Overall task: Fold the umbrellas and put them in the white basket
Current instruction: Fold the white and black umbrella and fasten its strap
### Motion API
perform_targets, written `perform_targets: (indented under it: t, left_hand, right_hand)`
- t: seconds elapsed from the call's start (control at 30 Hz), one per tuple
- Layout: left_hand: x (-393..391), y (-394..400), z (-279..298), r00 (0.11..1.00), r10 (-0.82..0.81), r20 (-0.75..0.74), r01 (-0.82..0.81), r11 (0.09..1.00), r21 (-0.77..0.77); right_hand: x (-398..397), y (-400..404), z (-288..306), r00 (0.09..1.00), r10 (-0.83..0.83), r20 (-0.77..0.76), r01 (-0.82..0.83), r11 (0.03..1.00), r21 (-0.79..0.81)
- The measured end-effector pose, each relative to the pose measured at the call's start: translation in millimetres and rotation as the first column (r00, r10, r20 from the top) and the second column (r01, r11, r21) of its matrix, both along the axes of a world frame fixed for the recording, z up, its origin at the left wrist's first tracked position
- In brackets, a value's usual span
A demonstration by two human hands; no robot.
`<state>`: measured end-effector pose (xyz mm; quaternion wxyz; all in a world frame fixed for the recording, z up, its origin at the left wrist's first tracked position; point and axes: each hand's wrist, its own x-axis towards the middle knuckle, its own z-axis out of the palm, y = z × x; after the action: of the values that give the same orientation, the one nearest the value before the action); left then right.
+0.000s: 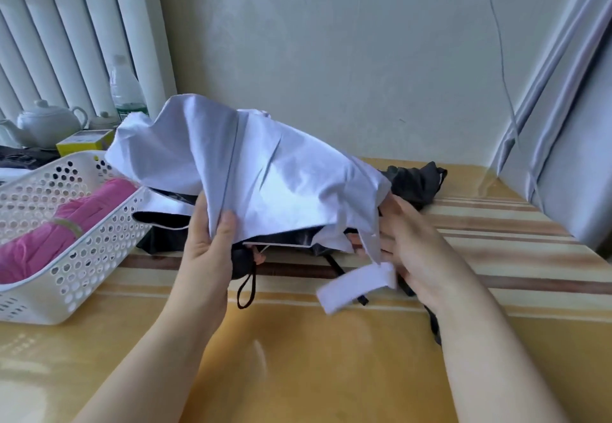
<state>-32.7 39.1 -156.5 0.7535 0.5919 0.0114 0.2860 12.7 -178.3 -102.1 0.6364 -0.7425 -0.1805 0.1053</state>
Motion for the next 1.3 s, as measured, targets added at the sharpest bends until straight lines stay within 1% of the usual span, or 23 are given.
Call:
perform_targets:
  t: [0.13,0.2,0.3,0.43,0.5,0.57,0.6,0.67,0.7,0.73,0.77,0.83,0.87,0.9,0.97,1.0,1.03,1.07,1.13,1.17,1.2,1.3]
  left_hand:
    - [1.5,-1.2,-2.3,0.999,0.051,-0.008,-0.05,0.997,0.056]
    - [1.0,-2.6,-1.7,0.999,0.05,-0.005,-0.05,0.996,0.077]
    - [0.1,-2.8,-0.7,0.999,0.048,-0.025,-0.046,0.994,0.1]
    - [-3.3,-3.4,2.2,0.999,0.026,-0.032,-0.023,0.995,0.093]
    - [-3.3,-2.7,1.8,1.0,0.0,-0.029,0.003,0.997,0.079]
    - [-2.7,-1.2,0.9,0.999,-0.028,-0.026,0.029,0.998,0.061]
    - [-2.3,-0.7,0.4,0.999,-0.037,-0.026,0.038,0.998,0.043]
    - [-1.5,0.5,-0.4,0.998,-0.048,-0.034,0.048,0.999,0.011]
    - [-1.1,0.7,-0.3,0.998,-0.044,-0.04,0.043,0.999,-0.004]
    - [-0.9,1.1,-0.2,0.998,-0.035,-0.049,0.035,0.999,-0.014]
    - [-0.3,1.9,-0.6,0.998,-0.028,-0.06,0.027,0.999,-0.017]
    - [0.4,4.2,-1.4,0.996,-0.028,-0.08,0.028,1.0,-0.004]
    - [0.8,4.9,-1.7,0.995,-0.03,-0.091,0.03,1.0,0.005]
    - [0.7,5.5,-1.9,0.994,-0.034,-0.1,0.035,0.999,0.013]
    - [0.2,4.5,-1.2,0.993,-0.052,-0.109,0.054,0.998,0.019]
    - [-0.2,3.8,-0.7,0.992,-0.065,-0.105,0.067,0.998,0.016]
    - [-0.7,3.3,-0.2,0.992,-0.076,-0.099,0.078,0.997,0.013]
    - [-1.4,2.6,0.5,0.992,-0.086,-0.094,0.087,0.996,0.012]
    - [-2.1,2.4,1.3,0.992,-0.094,-0.085,0.095,0.995,0.01]
    - [-2.5,2.0,1.5,0.992,-0.096,-0.082,0.098,0.995,0.017]
    - [-2.7,1.7,1.2,0.992,-0.098,-0.083,0.1,0.995,0.026]
    - [-2.2,2.2,1.0,0.992,-0.089,-0.089,0.092,0.995,0.028]
  right_hand:
    - [-0.4,-8.8,6.4,0.997,-0.075,-0.027,0.077,0.994,0.082]
    - [0.1,-11.2,7.4,0.993,-0.118,-0.012,0.118,0.992,0.043]
    - [-1.5,-11.0,6.3,0.991,-0.13,-0.03,0.13,0.991,0.003]
    - [-1.9,-11.4,3.9,0.989,-0.147,0.025,0.149,0.98,-0.132]
    - [-1.0,-9.2,0.1,0.983,-0.166,0.078,0.176,0.973,-0.15]
    - [-0.1,-6.8,-0.9,0.962,-0.226,0.15,0.236,0.97,-0.053]
    - [-0.6,-6.6,-0.1,0.95,-0.274,0.153,0.273,0.962,0.023]
    - [-1.0,-7.6,5.3,0.936,-0.346,0.058,0.331,0.926,0.184]
    - [0.1,-10.9,7.2,0.93,-0.366,0.02,0.353,0.909,0.219]
    - [2.0,-15.3,7.7,0.926,-0.377,0.023,0.365,0.911,0.193]
    - [3.8,-19.8,7.6,0.931,-0.361,0.047,0.353,0.927,0.128]
    - [3.1,-24.2,7.6,0.97,-0.239,0.041,0.237,0.97,0.046]
    - [2.9,-25.9,6.3,0.983,-0.186,0.005,0.185,0.98,0.079]
    - [3.6,-27.6,5.6,0.988,-0.152,-0.021,0.154,0.977,0.145]
    - [3.6,-30.4,7.3,0.989,-0.13,-0.072,0.145,0.956,0.256]
    - [4.9,-31.7,7.4,0.987,-0.125,-0.098,0.147,0.952,0.267]
    - [7.7,-33.8,6.2,0.983,-0.143,-0.112,0.166,0.957,0.239]
    - [8.7,-34.1,5.7,0.979,-0.175,-0.106,0.192,0.966,0.173]
    - [8.4,-32.5,3.9,0.963,-0.271,-0.008,0.27,0.961,-0.054]
    - [8.7,-31.9,1.8,0.959,-0.281,0.035,0.283,0.949,-0.139]
    - [9.4,-32.2,-1.5,0.966,-0.255,0.05,0.259,0.95,-0.173]
    - [10.1,-37.4,-3.8,0.986,-0.162,0.04,0.166,0.969,-0.181]
